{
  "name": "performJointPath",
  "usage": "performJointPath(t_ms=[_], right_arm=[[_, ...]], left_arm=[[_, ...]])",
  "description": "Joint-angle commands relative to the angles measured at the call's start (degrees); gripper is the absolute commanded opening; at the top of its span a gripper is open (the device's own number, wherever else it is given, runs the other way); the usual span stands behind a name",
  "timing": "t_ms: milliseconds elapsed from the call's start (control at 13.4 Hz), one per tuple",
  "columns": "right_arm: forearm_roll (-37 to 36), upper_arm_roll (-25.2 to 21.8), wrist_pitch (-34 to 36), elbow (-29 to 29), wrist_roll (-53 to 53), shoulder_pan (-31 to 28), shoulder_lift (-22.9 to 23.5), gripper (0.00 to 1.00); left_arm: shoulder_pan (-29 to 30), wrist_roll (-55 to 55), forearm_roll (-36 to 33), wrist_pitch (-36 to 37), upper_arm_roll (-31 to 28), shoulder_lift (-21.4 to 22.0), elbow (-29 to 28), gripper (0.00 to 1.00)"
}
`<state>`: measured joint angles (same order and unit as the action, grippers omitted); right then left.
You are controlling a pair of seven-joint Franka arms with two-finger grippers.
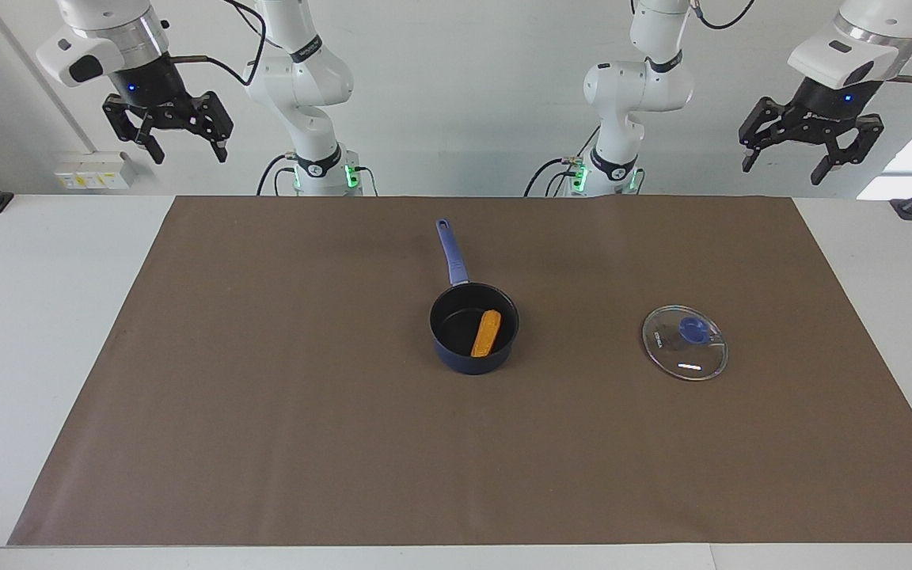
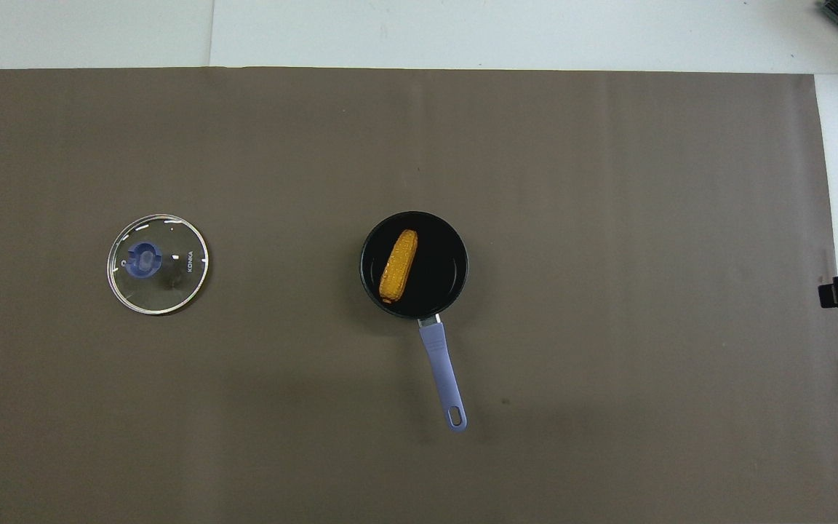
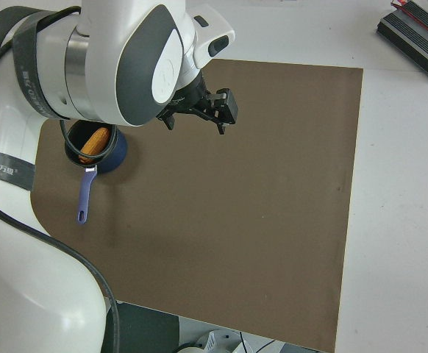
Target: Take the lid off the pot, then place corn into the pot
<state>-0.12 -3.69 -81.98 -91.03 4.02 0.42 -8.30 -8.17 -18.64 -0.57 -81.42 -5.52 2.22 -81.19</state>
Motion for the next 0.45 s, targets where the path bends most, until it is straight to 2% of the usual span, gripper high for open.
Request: performJointPath(t_ms=[0, 374], right_arm=[[0.6, 0.0, 0.2, 0.0, 0.7, -0.1, -0.3, 1.0], [0.6, 0.0, 0.2, 0.0, 0.7, -0.1, -0.3, 1.0]], left_arm=[[-1.1, 0.5, -0.1, 0.6, -1.1, 1.1, -0.9, 1.0], [-1.2, 0.6, -0.3, 0.9, -0.9, 0.9, -0.6, 1.0]])
